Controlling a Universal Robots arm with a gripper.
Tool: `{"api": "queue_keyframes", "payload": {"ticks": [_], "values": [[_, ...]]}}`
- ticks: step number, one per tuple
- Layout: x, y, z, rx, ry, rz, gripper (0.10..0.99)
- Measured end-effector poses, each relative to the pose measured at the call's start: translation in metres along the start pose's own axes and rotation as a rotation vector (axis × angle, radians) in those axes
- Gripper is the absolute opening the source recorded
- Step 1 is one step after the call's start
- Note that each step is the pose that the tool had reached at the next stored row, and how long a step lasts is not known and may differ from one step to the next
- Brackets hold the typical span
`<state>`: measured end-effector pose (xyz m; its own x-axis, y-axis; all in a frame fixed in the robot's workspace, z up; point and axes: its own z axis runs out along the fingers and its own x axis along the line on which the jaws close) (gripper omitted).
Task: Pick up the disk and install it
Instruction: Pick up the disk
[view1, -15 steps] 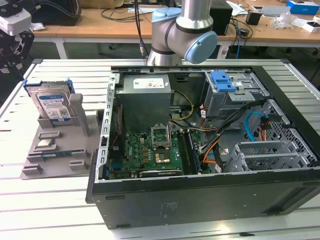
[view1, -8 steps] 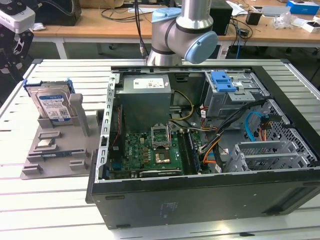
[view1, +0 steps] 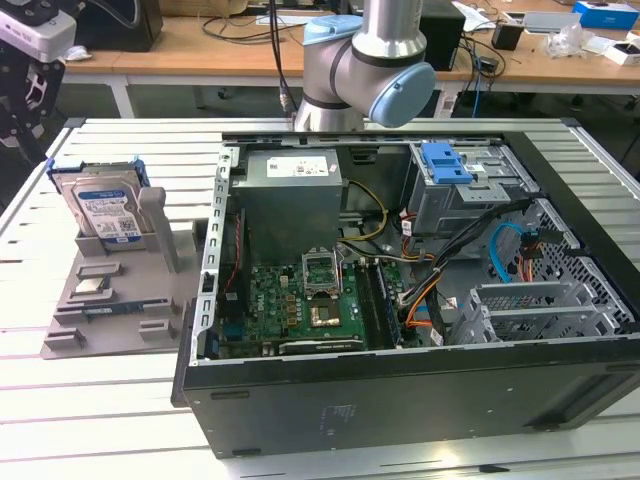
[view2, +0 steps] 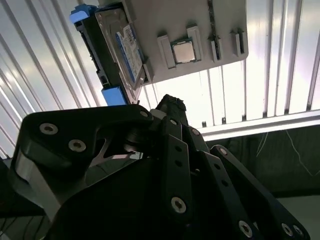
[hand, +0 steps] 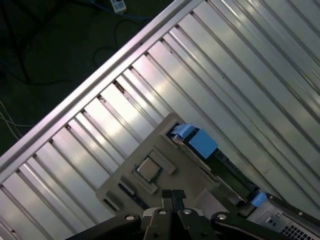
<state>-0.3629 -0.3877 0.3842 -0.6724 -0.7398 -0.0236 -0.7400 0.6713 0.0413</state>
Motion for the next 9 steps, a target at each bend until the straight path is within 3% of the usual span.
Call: {"api": "queue_keyframes", "payload": {"ticks": [5,9], "values": [[0.0000,0.0000,0.0000,-0.001,0.0019,-0.045,0.106],[0.0000,0.0000,0.0000,-0.003,0.0048,-0.115,0.106]]}}
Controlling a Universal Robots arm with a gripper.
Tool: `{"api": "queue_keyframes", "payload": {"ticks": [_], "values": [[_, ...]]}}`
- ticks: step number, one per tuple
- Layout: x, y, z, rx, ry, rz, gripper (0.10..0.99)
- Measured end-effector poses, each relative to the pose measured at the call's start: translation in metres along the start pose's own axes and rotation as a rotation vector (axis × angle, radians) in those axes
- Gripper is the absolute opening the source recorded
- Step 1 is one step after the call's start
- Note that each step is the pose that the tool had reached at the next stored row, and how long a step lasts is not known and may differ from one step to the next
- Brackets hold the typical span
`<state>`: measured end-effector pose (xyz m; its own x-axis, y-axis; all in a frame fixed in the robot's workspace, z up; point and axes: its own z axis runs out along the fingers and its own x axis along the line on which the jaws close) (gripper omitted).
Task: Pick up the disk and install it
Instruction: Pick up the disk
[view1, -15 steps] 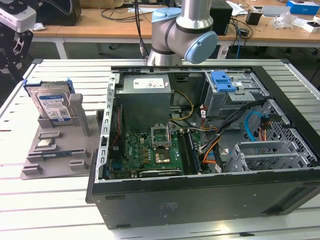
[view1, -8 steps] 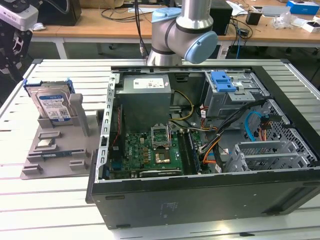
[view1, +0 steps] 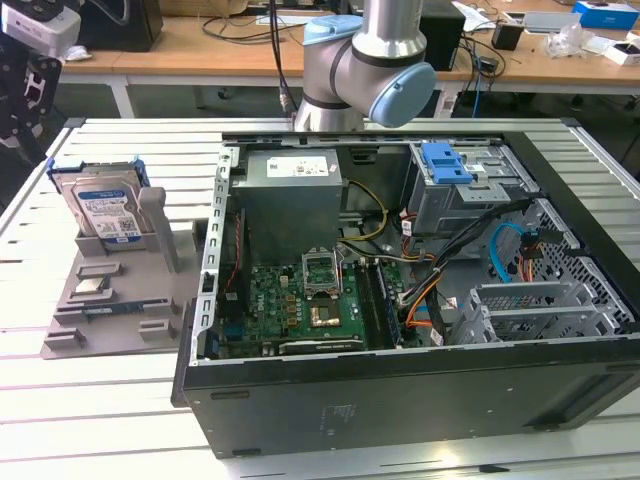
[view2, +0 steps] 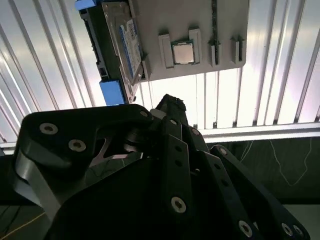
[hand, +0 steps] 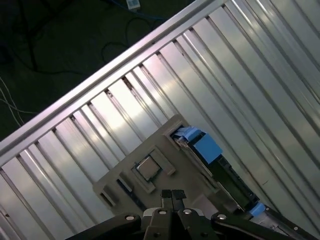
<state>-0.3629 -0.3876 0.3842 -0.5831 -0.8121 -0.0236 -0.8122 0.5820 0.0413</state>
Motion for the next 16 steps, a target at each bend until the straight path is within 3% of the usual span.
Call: {"api": "queue_keyframes", "payload": {"ticks": [16], "values": [[0.0000,0.0000,0.0000,-0.007,0.0115,-0.277,0.106]]}}
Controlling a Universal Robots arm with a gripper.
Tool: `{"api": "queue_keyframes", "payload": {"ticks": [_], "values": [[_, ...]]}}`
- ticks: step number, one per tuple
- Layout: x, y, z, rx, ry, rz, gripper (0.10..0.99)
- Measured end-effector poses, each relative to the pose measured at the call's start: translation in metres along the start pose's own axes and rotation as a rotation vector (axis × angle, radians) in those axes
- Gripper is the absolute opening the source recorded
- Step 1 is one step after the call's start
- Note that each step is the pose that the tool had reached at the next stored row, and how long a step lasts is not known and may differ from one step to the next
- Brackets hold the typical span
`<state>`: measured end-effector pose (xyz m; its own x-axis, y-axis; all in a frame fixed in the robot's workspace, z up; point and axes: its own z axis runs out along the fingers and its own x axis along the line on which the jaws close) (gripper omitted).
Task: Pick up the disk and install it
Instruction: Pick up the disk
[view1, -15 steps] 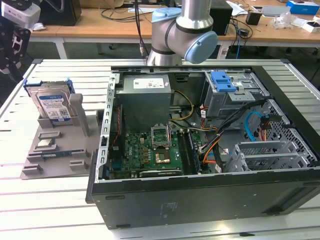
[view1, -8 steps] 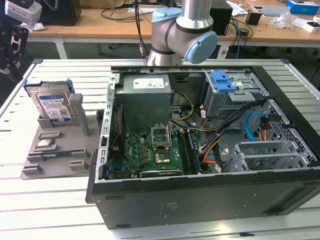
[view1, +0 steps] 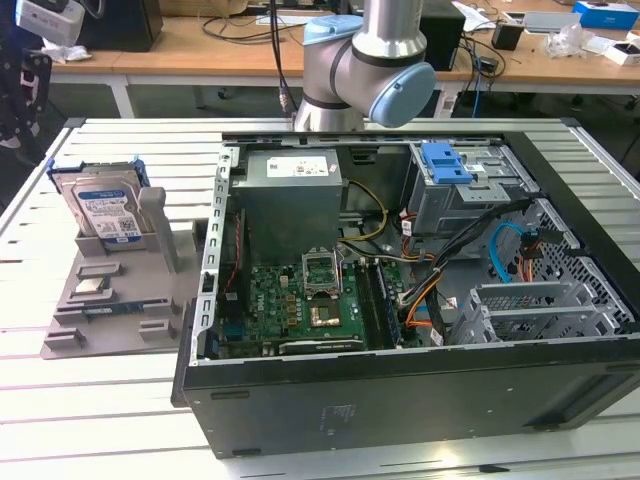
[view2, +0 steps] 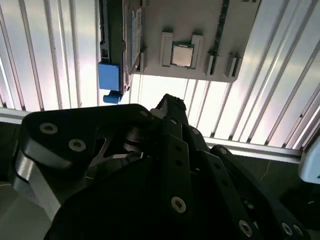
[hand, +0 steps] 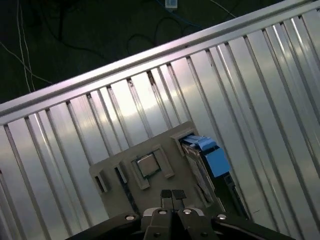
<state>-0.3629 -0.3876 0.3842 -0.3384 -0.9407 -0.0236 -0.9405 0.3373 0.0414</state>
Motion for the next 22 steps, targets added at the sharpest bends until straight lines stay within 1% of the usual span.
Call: {"api": "queue_keyframes", "payload": {"ticks": [2,6,7,11,15,21,22], "values": [[0.0000,0.0000,0.0000,-0.001,0.0019,-0.047,0.106],[0.0000,0.0000,0.0000,-0.002,0.0042,-0.100,0.106],[0.0000,0.0000,0.0000,-0.003,0.0051,-0.123,0.106],[0.0000,0.0000,0.0000,-0.004,0.0076,-0.183,0.106],[-0.0001,0.0001,0.0000,-0.007,0.0120,-0.290,0.106],[-0.0001,0.0001,0.0000,-0.007,0.0121,-0.292,0.114],[-0.0001,0.0000,0.0000,-0.007,0.0121,-0.293,0.235]]}}
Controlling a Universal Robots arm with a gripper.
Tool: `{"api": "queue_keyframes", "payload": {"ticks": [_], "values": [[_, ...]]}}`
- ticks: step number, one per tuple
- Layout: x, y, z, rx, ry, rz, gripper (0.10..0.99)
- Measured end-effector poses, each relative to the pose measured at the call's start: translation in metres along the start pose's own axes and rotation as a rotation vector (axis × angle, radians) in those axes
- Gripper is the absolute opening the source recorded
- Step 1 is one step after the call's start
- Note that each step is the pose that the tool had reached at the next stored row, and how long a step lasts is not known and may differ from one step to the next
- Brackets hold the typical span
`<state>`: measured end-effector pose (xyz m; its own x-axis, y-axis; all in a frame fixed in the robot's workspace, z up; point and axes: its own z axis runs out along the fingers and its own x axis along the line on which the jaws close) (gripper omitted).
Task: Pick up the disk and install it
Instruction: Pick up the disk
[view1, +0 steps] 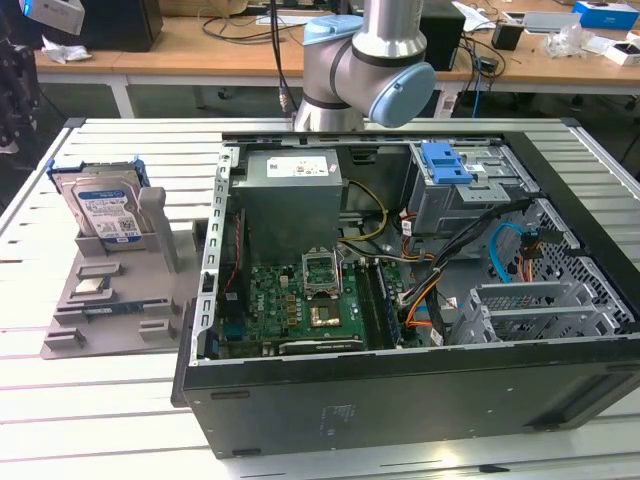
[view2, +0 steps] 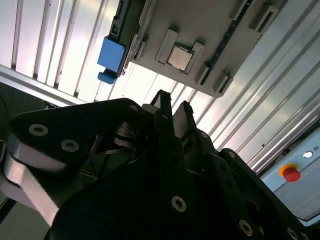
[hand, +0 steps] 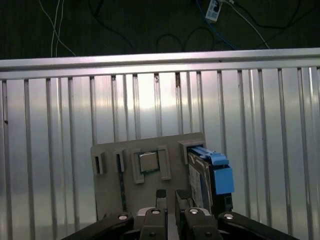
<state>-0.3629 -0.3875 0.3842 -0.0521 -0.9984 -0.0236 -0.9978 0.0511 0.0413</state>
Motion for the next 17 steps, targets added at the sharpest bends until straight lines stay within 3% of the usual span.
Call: {"api": "queue_keyframes", "payload": {"ticks": [1,4,6,8,14,17], "values": [[0.0000,0.0000,0.0000,0.000,0.0001,0.000,0.357],[0.0000,0.0000,0.0000,0.000,0.0001,-0.001,0.482],[-0.0019,0.0001,0.0000,0.000,0.0000,-0.001,0.482],[-0.0142,0.0001,0.0009,0.000,0.0002,-0.006,0.482],[-0.0299,-0.0010,0.0183,-0.001,0.0085,-0.062,0.482],[-0.0357,-0.0047,0.0232,-0.001,0.0092,-0.071,0.482]]}}
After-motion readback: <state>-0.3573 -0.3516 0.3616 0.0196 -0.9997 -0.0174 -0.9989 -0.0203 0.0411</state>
